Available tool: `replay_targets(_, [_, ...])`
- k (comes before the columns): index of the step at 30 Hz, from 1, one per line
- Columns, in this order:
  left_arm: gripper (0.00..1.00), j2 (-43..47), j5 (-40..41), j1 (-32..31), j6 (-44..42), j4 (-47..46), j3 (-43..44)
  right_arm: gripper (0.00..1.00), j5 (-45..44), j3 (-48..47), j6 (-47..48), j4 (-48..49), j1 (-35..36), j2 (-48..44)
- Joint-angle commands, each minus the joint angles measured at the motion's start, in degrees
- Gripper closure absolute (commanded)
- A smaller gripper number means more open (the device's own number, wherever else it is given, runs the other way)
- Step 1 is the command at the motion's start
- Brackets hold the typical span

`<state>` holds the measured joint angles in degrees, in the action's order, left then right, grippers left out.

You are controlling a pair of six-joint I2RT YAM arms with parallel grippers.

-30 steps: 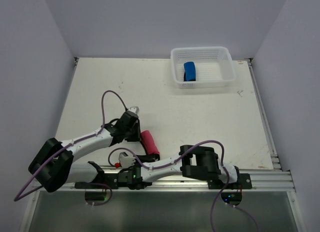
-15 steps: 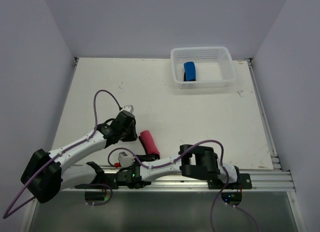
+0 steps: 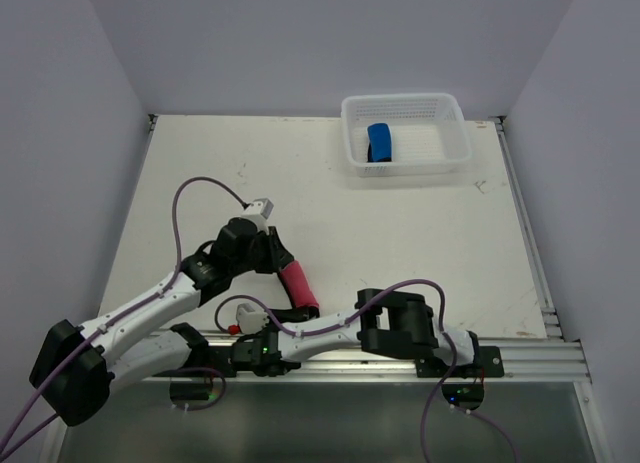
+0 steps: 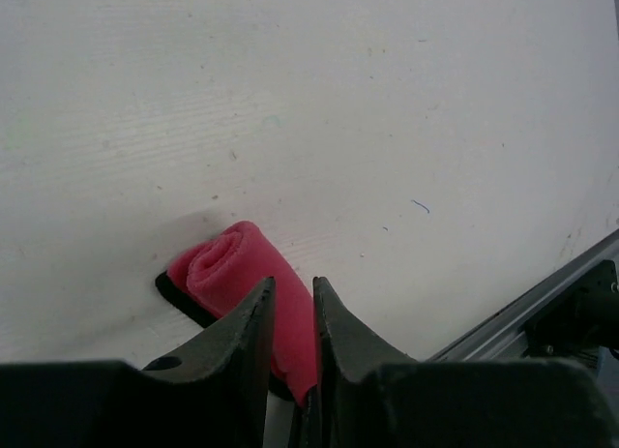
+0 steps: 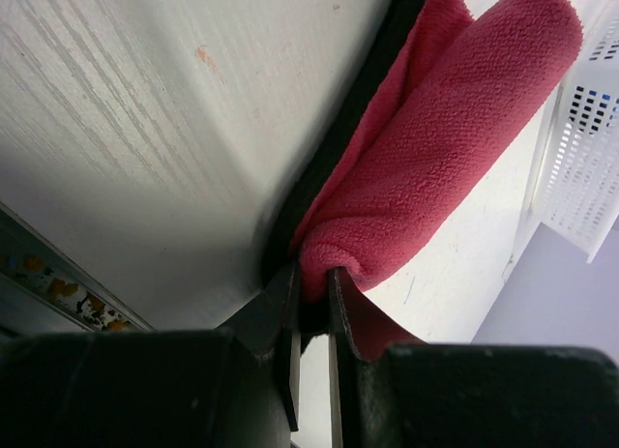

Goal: Roll the towels
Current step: Roll the towel

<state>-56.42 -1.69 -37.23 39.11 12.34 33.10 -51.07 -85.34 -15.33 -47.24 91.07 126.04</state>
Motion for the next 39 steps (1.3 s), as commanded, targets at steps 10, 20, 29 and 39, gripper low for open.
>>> replay_targets(10, [0.78, -7.29, -12.02, 0.23, -0.79, -20.42, -9.37, 1.0, 14.86, 0.61, -4.09, 5.32, -1.86, 5.62])
replay_targets(20, [0.85, -8.88, -5.69, 0.14, -0.97, -19.45, -13.58, 1.0, 13.89, 3.33, -5.76, 7.16, -2.47, 2.02])
replay_targets(29, [0.87, -10.81, -1.73, 0.14, 0.35, -22.79, -16.93, 0.82, 12.75, 7.38, -10.77, 10.68, -3.09, -5.1])
replay_targets(39, [0.87, -13.1, -1.21, 0.14, -0.09, -22.62, -15.53, 0.57, 13.01, 8.08, -14.02, 10.24, -3.0, -13.52])
